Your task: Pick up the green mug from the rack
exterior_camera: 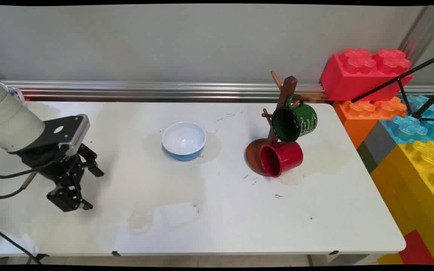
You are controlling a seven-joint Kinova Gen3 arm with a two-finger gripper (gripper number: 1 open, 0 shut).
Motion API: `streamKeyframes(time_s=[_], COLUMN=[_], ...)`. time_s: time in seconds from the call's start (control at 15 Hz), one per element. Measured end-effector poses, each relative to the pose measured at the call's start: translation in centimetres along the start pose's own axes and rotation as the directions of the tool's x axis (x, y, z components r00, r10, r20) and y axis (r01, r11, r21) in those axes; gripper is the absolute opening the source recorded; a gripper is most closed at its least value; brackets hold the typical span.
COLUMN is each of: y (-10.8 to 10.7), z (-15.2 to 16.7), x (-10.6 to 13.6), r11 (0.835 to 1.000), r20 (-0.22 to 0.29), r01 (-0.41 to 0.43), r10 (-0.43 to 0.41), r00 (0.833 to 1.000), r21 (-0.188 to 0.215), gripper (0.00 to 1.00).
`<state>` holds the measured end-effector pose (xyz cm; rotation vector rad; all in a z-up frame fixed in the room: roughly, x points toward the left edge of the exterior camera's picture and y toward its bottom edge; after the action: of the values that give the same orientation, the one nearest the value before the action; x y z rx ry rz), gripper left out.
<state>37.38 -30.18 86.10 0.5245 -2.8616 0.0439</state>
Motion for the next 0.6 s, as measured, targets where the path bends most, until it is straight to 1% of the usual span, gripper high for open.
streamKeyframes(time_s=[0.13, 0.33, 0.47, 0.6], y=[0.3, 0.4, 0.4, 0.2], z=[0.1, 0.1, -0.1, -0.7], x=[0.5, 2.2, 3.6, 5.5], r11=[1.0, 0.999, 1.0, 1.0], r20=[-0.02, -0.089, -0.148, -0.234], r01=[0.017, 0.02, 0.013, 0.01], r10=[-0.017, -0.022, -0.017, -0.015], r00=[1.0, 0.996, 0.989, 0.972], r21=[-0.014, -0.029, -0.028, -0.022], gripper=[1.0, 1.0, 1.0, 1.0])
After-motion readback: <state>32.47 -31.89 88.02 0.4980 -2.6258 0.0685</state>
